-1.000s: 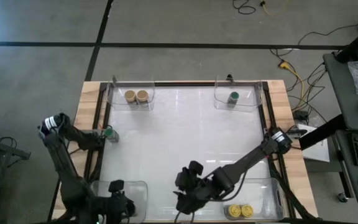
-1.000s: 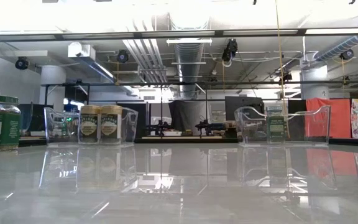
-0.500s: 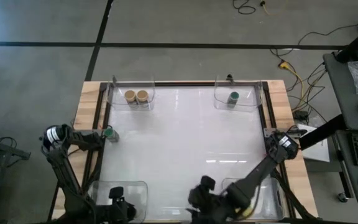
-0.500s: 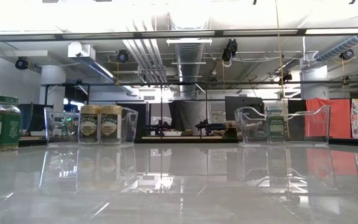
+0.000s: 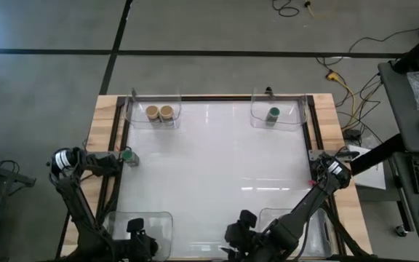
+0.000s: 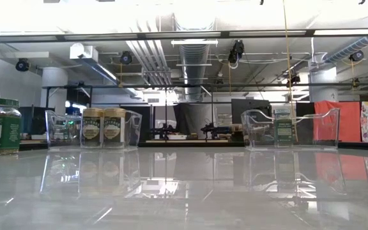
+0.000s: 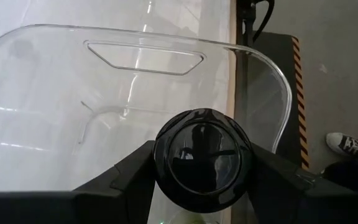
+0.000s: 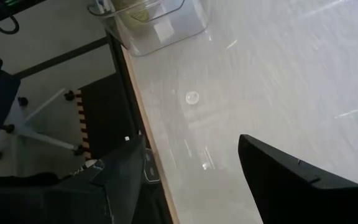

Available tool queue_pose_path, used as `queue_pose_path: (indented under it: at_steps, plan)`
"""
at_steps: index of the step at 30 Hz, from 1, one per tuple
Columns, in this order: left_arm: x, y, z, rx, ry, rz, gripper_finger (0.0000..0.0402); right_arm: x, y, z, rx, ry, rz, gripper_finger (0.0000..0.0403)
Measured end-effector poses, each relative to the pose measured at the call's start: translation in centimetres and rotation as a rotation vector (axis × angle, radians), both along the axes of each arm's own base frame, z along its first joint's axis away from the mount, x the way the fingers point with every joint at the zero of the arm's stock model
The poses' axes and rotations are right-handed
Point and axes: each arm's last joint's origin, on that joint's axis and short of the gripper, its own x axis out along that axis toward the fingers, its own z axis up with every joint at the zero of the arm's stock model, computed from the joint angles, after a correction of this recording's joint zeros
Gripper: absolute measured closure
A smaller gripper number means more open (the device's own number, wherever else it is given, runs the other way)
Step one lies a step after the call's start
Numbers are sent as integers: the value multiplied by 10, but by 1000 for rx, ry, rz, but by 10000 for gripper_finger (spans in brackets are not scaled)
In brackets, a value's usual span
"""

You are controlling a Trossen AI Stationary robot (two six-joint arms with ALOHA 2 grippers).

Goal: Sort spices by type
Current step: Put the black seasoning bottle into the bottom left transparent bin

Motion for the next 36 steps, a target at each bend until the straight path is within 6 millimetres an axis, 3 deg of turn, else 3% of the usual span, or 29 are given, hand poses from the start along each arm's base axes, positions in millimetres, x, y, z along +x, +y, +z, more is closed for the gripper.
queue_pose_path:
  at_steps: [21,36]
  plan:
    - [-1,-2,-3,-12,60,-27,171,0,0,-1,-19,2,21,136]
    - [-2,-1,-2,-13,92,-58,169,0,0,-1,-29,4,30,136]
